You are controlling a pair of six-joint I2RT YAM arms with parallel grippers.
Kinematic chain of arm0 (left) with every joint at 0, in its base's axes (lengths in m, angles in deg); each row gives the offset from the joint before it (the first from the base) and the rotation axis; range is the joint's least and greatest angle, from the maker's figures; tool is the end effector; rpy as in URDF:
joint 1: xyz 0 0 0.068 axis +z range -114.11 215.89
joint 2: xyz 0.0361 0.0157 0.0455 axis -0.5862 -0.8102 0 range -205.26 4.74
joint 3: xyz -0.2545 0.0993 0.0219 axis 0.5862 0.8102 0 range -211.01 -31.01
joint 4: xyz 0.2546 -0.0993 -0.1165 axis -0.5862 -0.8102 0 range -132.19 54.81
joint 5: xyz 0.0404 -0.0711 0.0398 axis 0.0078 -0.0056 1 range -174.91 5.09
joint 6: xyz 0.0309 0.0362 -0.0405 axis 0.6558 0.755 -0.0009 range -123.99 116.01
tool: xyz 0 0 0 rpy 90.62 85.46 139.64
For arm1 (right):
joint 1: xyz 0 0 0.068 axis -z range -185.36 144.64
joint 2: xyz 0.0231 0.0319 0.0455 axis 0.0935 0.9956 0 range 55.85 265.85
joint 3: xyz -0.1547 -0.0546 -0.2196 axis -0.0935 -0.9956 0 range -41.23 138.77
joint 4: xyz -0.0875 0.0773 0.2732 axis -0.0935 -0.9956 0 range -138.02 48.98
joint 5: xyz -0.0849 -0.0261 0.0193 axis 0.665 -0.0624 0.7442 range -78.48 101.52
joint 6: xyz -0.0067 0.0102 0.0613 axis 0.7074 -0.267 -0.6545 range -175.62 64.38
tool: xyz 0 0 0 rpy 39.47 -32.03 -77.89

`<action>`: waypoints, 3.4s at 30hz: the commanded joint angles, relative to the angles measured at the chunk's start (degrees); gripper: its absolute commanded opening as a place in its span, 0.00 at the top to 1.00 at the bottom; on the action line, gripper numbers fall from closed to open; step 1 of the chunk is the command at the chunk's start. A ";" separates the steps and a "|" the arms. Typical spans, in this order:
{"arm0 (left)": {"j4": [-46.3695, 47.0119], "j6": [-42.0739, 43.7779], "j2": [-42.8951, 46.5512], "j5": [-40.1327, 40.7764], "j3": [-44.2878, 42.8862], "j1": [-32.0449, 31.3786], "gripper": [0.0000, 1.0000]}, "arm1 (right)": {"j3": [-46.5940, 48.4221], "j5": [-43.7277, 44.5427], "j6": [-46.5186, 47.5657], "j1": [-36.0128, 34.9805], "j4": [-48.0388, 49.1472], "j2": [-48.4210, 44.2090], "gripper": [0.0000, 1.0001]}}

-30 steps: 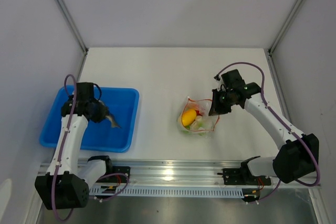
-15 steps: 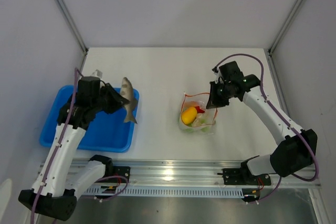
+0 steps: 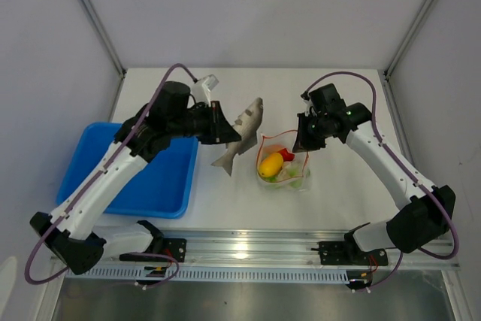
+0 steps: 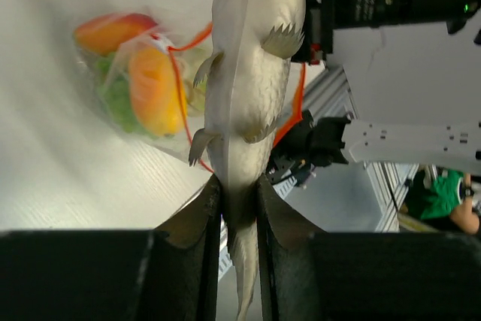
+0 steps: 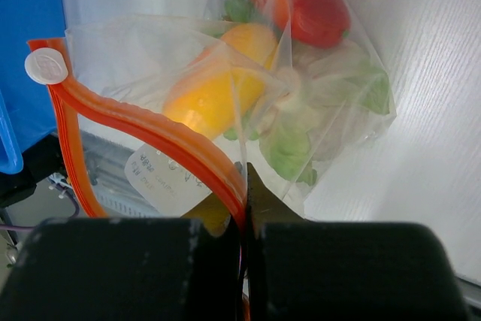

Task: Place the food in the zip-top bag and seal the zipper
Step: Pick up the fake fish from the bin, then place the fake fish in the zipper food storage bag.

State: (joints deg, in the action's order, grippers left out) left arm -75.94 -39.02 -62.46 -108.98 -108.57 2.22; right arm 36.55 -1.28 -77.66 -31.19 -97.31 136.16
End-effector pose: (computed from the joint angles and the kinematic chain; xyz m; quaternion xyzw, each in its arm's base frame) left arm 0.2272 -0.1747 0.4085 0.0935 0.8498 -0.4237 0.2993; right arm 0.2859 0.1500 0.3194 -0.0615 0.9557 0.2064 0.2005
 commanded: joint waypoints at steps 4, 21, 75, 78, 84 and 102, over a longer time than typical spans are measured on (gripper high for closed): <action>-2.75 5.58 -5.39 -8.97 -5.75 -4.03 0.99 | 1.85 2.60 -1.51 -0.63 -0.13 0.28 1.00; -23.13 2.69 -13.04 -11.17 -12.88 -6.06 0.99 | 1.06 15.17 -3.01 -4.58 2.33 -1.47 1.00; -19.62 -34.84 -20.60 -0.36 -18.68 -15.20 1.00 | -10.89 16.40 -5.64 -8.72 6.81 -12.55 1.00; -22.53 -35.37 -18.94 -0.01 -17.45 -15.63 0.99 | -11.60 16.49 -5.20 -8.72 7.42 -12.20 1.00; -19.80 -38.27 -15.42 -0.79 -10.25 -15.81 0.99 | -12.47 16.75 -5.55 -8.72 7.60 -13.42 1.00; -8.83 -43.20 -30.53 2.80 -20.26 -16.16 0.99 | -9.66 13.50 -9.24 -9.95 3.83 -15.72 1.00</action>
State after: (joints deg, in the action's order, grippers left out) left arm -90.13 -80.22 -92.74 -108.55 -126.45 -13.72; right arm 24.22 13.41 -85.03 -40.78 -92.48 121.71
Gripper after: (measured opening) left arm 0.212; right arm 0.002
